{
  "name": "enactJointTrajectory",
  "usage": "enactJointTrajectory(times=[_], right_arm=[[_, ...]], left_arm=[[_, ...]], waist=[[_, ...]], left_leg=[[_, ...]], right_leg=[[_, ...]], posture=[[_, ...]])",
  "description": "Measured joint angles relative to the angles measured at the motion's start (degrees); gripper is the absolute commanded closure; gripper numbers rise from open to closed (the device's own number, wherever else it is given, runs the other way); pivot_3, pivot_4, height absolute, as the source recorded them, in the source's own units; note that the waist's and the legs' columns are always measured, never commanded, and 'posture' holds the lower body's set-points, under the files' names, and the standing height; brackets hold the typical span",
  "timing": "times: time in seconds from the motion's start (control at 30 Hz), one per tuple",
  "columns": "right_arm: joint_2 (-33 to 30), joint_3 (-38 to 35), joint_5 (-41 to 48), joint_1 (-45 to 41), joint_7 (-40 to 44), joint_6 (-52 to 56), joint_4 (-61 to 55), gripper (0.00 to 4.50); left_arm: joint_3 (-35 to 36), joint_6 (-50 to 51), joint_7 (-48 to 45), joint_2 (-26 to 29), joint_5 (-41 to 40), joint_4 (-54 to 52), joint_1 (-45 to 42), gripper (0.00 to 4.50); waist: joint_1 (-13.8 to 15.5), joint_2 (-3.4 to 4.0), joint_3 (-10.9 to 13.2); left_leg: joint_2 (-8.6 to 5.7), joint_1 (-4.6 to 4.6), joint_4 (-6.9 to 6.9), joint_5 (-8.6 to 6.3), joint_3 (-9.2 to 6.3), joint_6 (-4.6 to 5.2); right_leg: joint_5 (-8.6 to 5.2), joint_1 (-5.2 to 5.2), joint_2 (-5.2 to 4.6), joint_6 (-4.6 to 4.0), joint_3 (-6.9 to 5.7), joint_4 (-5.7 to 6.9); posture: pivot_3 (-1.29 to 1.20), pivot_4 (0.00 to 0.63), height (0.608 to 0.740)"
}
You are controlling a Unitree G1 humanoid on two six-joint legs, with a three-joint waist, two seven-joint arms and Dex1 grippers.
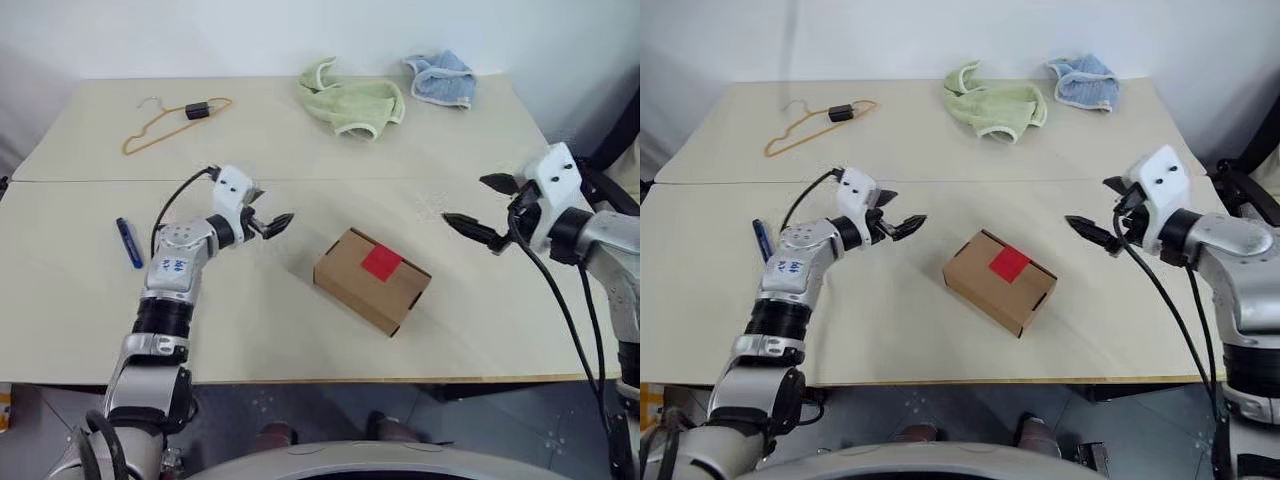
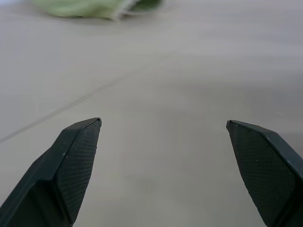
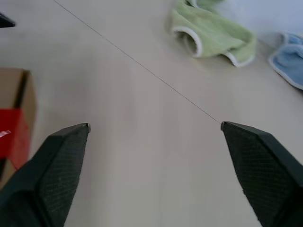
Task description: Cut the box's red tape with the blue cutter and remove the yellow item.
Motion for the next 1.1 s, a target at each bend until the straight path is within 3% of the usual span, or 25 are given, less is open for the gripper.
enactJointTrajectory(times=[0.27, 0.43, 0.47, 0.6, 0.8, 1.1], right_arm=[[4.39, 2.92, 5.52, -4.95, 8.41, -0.73, 3.82, 0.01], [7.10, 4.97, 5.38, -8.84, 10.75, -2.84, 8.51, 0.01], [7.59, 5.47, 5.23, -9.74, 11.30, -3.64, 9.54, 0.00], [8.76, 6.86, 4.24, -12.28, 12.73, -5.33, 12.66, 0.00], [8.76, 8.24, 3.02, -12.34, 14.17, -6.83, 13.78, 0.00], [8.76, 8.60, 2.98, -10.74, 14.14, -6.65, 12.90, 0.00]], left_arm=[[8.63, 9.79, 24.42, -3.11, 5.82, -21.17, 10.78, 0.00], [14.48, 23.91, 32.20, -4.00, 6.17, -27.50, 12.89, 0.00], [15.54, 26.77, 32.97, -4.09, 5.94, -28.47, 12.89, 0.19], [17.67, 32.61, 35.61, -6.14, 5.30, -31.01, 12.74, 1.13], [22.10, 37.92, 40.46, -7.28, 4.96, -31.01, 9.52, 1.13], [26.26, 43.70, 43.49, -3.71, 5.21, -24.42, 5.24, 1.13]], waist=[[-0.13, 0.00, 0.00], [0.10, -0.01, 0.00], [0.11, -0.01, 0.00], [0.10, -0.01, 0.00], [-0.04, -0.02, 0.01], [-0.01, -0.02, 0.01]], left_leg=[[0.02, 0.04, -0.02, -0.02, 0.01, -0.04], [0.02, 0.06, 0.01, -0.02, 0.00, -0.06], [0.02, 0.06, 0.01, -0.02, 0.00, -0.05], [0.01, 0.06, 0.01, -0.03, -0.01, -0.07], [0.02, 0.06, 0.01, -0.04, 0.00, -0.09], [0.01, 0.06, 0.01, -0.05, 0.01, -0.10]], right_leg=[[0.00, 0.00, 0.02, 0.00, 0.06, 0.00], [0.01, 0.00, 0.02, -0.01, 0.06, 0.07], [0.01, 0.00, 0.02, -0.01, 0.06, 0.07], [0.01, -0.01, 0.02, -0.01, 0.07, 0.05], [0.01, -0.03, 0.03, -0.01, 0.08, 0.06], [0.01, -0.04, 0.04, -0.01, 0.09, 0.06]], posture=[[0.00, 0.150, 0.740], [0.00, 0.150, 0.740], [0.00, 0.150, 0.740], [0.00, 0.150, 0.740], [0.00, 0.150, 0.740], [0.00, 0.150, 0.740]])
